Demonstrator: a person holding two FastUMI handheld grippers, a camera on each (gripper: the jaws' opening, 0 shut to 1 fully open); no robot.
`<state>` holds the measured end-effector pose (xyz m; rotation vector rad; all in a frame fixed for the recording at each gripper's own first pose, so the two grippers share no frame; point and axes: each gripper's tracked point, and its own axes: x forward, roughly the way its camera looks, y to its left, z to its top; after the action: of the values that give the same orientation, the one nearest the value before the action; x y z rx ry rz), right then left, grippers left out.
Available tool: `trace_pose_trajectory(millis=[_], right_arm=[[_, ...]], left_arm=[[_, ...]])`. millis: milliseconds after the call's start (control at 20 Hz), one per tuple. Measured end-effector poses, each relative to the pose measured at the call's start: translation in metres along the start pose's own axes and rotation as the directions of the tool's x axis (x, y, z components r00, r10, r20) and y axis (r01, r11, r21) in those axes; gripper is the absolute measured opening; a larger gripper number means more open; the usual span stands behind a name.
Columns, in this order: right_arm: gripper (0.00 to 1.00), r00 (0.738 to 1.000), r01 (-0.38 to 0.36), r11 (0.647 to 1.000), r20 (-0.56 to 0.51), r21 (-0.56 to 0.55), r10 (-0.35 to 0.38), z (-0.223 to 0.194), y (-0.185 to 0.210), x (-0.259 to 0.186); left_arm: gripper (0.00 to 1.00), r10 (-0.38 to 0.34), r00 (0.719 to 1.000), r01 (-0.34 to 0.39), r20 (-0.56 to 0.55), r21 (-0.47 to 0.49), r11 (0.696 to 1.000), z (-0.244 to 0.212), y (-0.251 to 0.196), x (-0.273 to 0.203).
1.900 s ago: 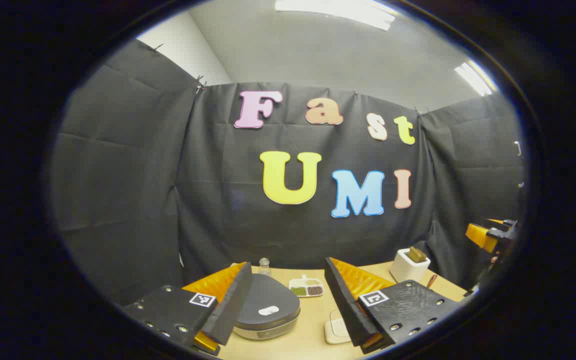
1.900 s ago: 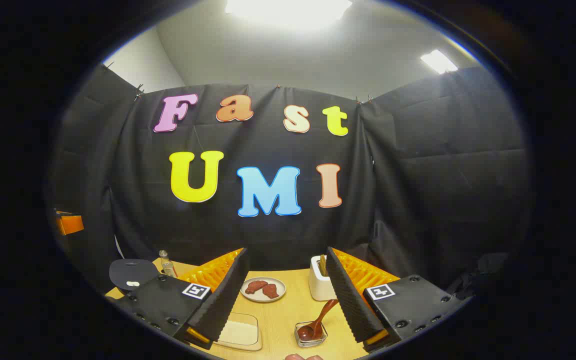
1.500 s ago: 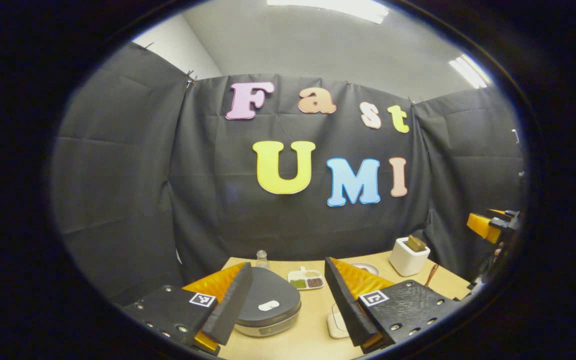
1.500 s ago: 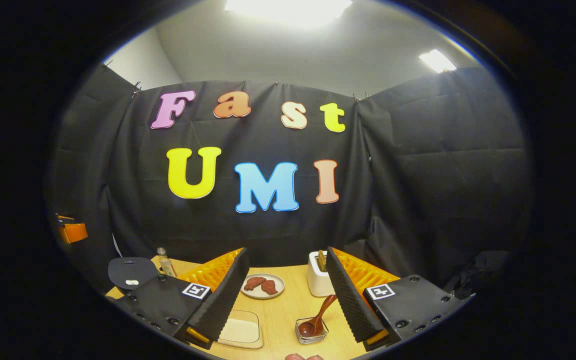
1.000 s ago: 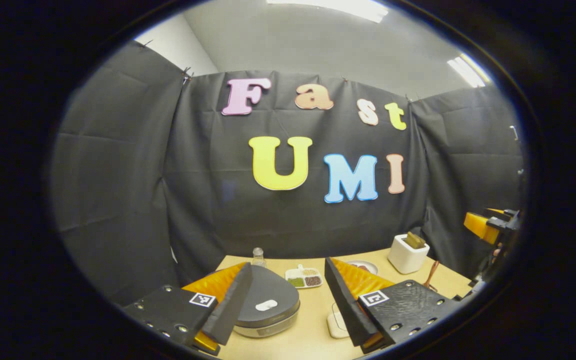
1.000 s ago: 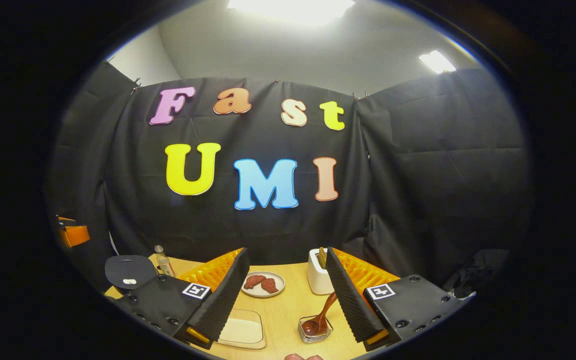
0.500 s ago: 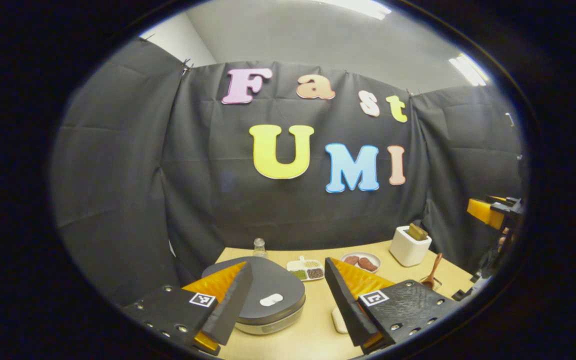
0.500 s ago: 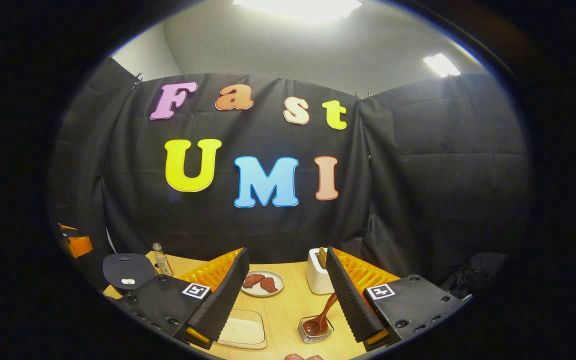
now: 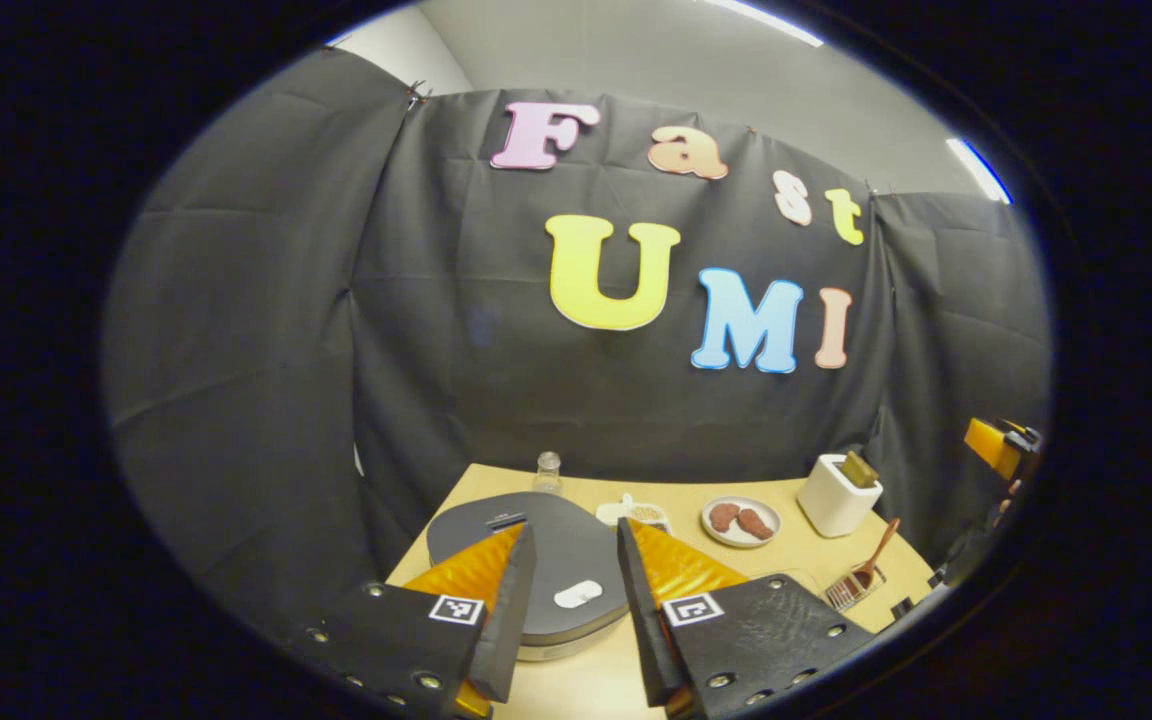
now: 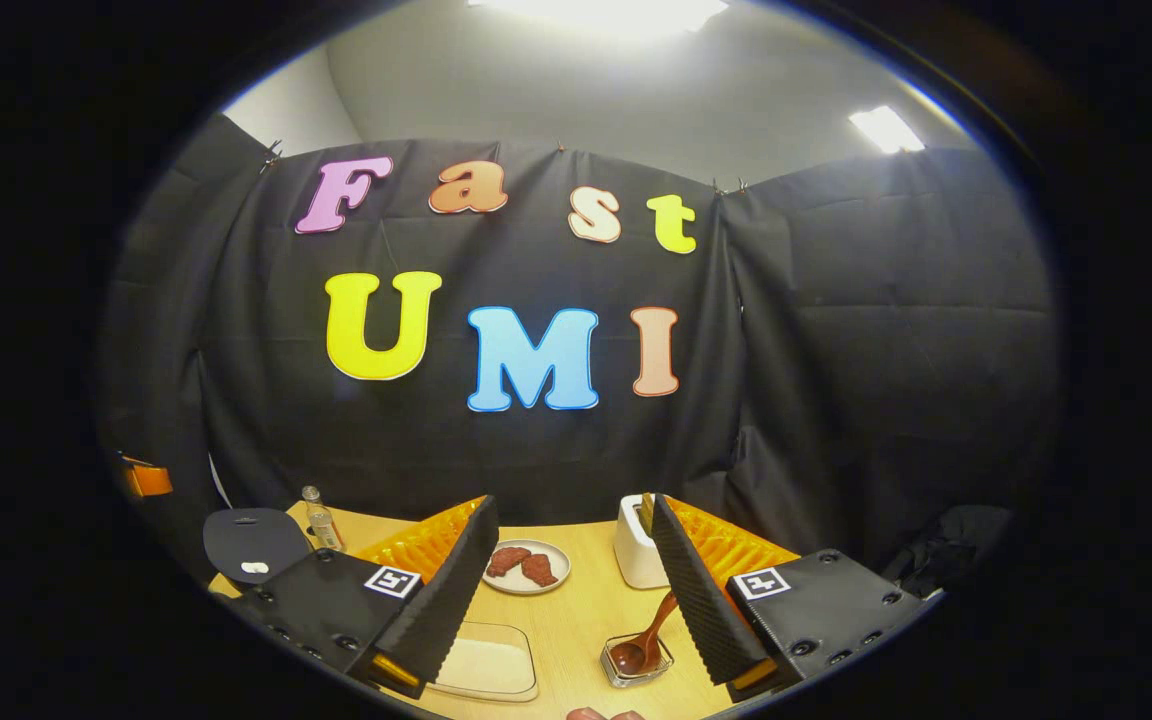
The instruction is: Close the left gripper, press the button to open the rice cooker; take a wooden spoon from the chopstick holder with the right hand, scoop a spoonful of rice and pour it into the rice cooker, then put the wooden spoon back into the chopstick holder.
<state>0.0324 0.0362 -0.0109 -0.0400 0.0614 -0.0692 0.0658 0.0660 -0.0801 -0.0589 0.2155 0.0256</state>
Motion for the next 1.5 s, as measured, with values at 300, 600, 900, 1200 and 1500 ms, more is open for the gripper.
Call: trace_pose_trajectory(millis=[300,600,900,1200,1500], right_arm=[[0.97,0.998,-0.068,0.997,0.008,-0.033,0.068,-0.002,0.004,0.036],[0.97,0.994,-0.108,0.993,0.016,-0.045,0.109,-0.009,-0.010,0.062],[0.97,0.993,-0.121,0.992,-0.010,-0.030,0.121,-0.021,-0.029,0.066],[0.97,0.995,-0.094,0.996,-0.025,-0.006,0.093,-0.034,-0.054,0.063],[0.97,0.995,-0.079,0.996,-0.064,0.045,0.082,-0.055,-0.069,0.057]], left_arm=[[0.27,0.032,0.999,-0.031,-0.014,0.021,0.999,0.014,-0.005,0.014],[0.00,0.076,0.997,-0.077,-0.023,-0.059,0.995,0.008,-0.014,0.036],[0.01,0.096,0.993,-0.100,-0.065,-0.071,0.992,-0.007,-0.006,0.054],[0.02,0.065,0.976,-0.090,-0.207,-0.112,0.990,-0.052,-0.007,0.091],[0.01,0.028,0.921,-0.090,-0.388,-0.141,0.986,-0.132,-0.023,0.125]])
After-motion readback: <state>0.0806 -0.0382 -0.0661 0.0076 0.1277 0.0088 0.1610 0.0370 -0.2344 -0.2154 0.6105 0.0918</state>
